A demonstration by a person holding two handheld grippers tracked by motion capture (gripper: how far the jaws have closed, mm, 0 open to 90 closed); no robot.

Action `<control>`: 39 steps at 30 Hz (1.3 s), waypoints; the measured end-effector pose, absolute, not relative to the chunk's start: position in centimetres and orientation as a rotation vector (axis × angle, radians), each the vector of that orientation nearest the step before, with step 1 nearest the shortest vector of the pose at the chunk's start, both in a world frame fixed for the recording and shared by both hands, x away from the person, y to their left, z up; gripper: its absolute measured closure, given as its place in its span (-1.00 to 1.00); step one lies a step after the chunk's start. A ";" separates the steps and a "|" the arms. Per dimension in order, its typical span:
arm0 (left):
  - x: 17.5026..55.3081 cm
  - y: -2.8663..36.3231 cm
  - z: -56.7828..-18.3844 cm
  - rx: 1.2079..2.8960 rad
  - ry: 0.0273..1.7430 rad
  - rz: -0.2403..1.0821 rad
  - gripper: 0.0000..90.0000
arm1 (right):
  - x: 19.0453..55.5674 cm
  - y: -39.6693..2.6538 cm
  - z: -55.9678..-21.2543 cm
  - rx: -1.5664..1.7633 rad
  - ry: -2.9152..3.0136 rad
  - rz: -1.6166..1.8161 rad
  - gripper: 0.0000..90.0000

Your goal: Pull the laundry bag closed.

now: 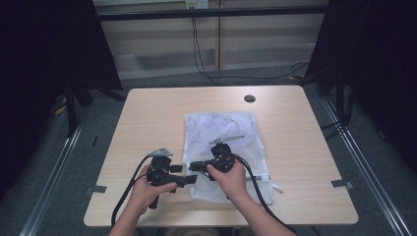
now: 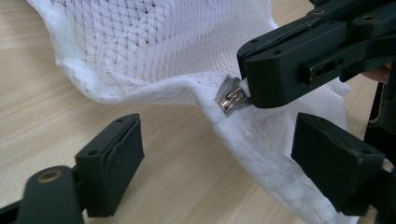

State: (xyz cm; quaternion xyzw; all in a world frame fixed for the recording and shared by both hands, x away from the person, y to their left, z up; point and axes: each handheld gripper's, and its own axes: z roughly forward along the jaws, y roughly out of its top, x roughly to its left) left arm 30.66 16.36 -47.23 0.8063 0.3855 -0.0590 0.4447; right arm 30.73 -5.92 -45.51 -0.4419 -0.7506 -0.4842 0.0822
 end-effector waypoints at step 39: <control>31.3 15.8 -47.6 1.982 0.915 -0.276 0.49 | 30.7 -6.1 -45.4 -1.327 -2.223 -1.472 0.94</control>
